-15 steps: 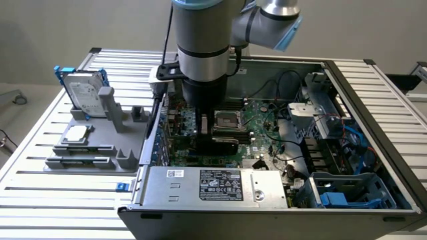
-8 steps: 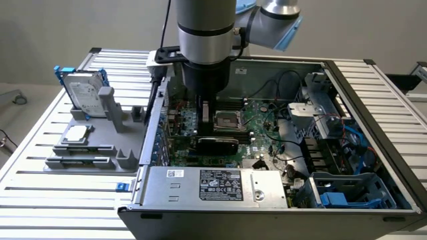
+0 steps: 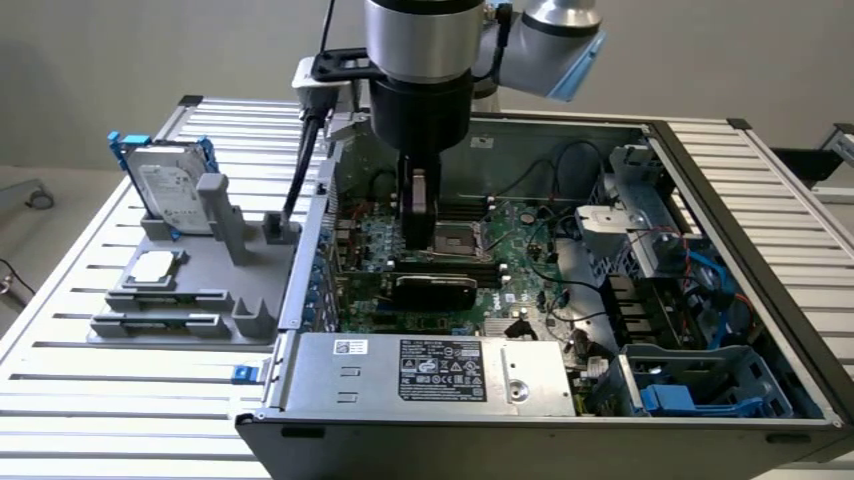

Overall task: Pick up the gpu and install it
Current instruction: 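Insert the gpu into the slot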

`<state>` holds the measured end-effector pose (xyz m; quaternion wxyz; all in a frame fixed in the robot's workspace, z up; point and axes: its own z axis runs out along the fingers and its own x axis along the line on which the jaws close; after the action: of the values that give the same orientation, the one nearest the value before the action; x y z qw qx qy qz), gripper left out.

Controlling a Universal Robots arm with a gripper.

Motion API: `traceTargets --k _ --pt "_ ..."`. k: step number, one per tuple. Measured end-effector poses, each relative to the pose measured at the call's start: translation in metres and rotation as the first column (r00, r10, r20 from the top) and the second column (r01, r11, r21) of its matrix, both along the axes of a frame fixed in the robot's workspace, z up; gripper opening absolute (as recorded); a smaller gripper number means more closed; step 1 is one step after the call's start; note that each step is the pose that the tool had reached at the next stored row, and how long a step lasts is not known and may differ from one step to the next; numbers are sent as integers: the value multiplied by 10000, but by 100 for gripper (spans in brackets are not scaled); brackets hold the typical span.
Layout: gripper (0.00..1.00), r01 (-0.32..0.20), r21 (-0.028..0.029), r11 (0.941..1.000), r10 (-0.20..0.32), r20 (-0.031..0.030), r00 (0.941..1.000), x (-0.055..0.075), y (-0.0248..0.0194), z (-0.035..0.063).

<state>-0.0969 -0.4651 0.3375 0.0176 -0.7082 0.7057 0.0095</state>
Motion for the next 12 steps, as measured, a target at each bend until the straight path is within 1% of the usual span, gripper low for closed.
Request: traceTargets --k 3,5,6,8,9,12 --pt "40 -1 -1 10000 1 -56 10000 14 0 116" --pt "27 -1 -3 10000 1 -69 10000 16 0 158" --pt "27 0 -1 10000 0 -69 10000 16 0 162" --pt "15 -1 0 10000 1 -69 10000 16 0 162" --pt "11 -1 0 10000 1 -69 10000 16 0 161" --pt "11 -1 0 10000 1 -69 10000 16 0 162"
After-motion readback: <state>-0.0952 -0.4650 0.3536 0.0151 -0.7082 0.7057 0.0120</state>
